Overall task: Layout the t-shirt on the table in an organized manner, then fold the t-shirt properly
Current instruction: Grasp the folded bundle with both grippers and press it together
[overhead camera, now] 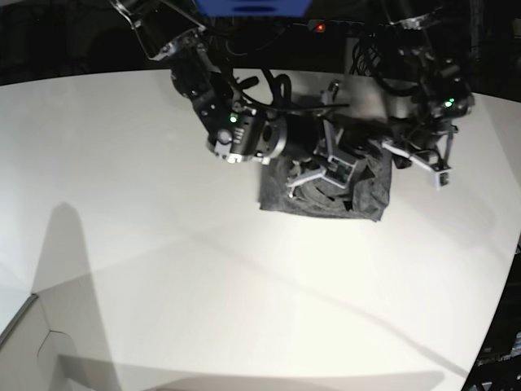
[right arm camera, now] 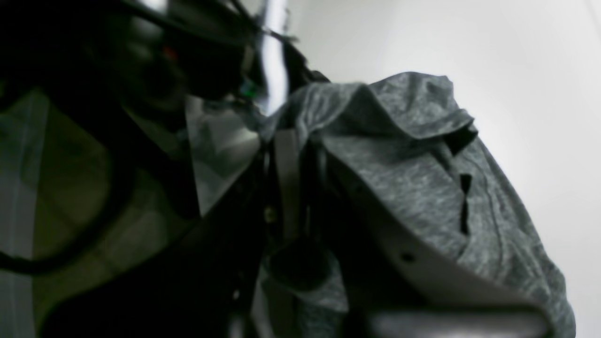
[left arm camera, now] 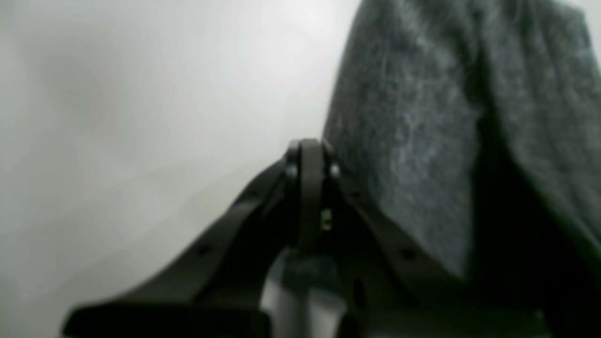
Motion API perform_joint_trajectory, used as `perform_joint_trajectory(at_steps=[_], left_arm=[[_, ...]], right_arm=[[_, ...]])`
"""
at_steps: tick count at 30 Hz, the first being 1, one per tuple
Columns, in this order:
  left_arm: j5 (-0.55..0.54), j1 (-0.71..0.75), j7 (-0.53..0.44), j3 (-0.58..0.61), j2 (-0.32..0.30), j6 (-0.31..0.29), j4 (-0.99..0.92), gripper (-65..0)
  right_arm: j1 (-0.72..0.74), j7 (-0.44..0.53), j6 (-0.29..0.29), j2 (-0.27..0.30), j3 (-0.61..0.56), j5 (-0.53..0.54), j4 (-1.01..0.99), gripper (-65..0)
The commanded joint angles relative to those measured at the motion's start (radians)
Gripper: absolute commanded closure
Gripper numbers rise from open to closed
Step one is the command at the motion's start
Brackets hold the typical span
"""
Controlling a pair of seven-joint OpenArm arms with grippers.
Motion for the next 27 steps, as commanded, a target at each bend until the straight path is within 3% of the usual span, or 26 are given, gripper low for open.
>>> perform_joint_trajectory(at_steps=[1, 7, 19, 27], left_arm=[[-0.028, -0.002, -0.021, -0.004, -0.025, 0.002, 0.031, -0.1], [-0.085, 0.021, -0.021, -0.004, -0.109, 0.004, 0.038, -0.1], [-0.076, -0.068, -0.019, 0.001, -0.120, 0.004, -0.032, -0.1], [-0.085, -0.080, -0.019, 0.167, -0.209, 0.002, -0.091, -0.1]], right_arm=[[0.028, 0.029, 0.006, -0.013, -0.001, 0.020, 0.019, 0.0], [0.047, 0.028, 0.006, -0.019, 0.028, 0.020, 0.019, 0.0], [0.082, 0.028, 0.006, -0.064, 0.028, 0.022, 0.016, 0.0], [0.126, 0.028, 0.006, -0.067, 0.082, 0.022, -0.015, 0.0]])
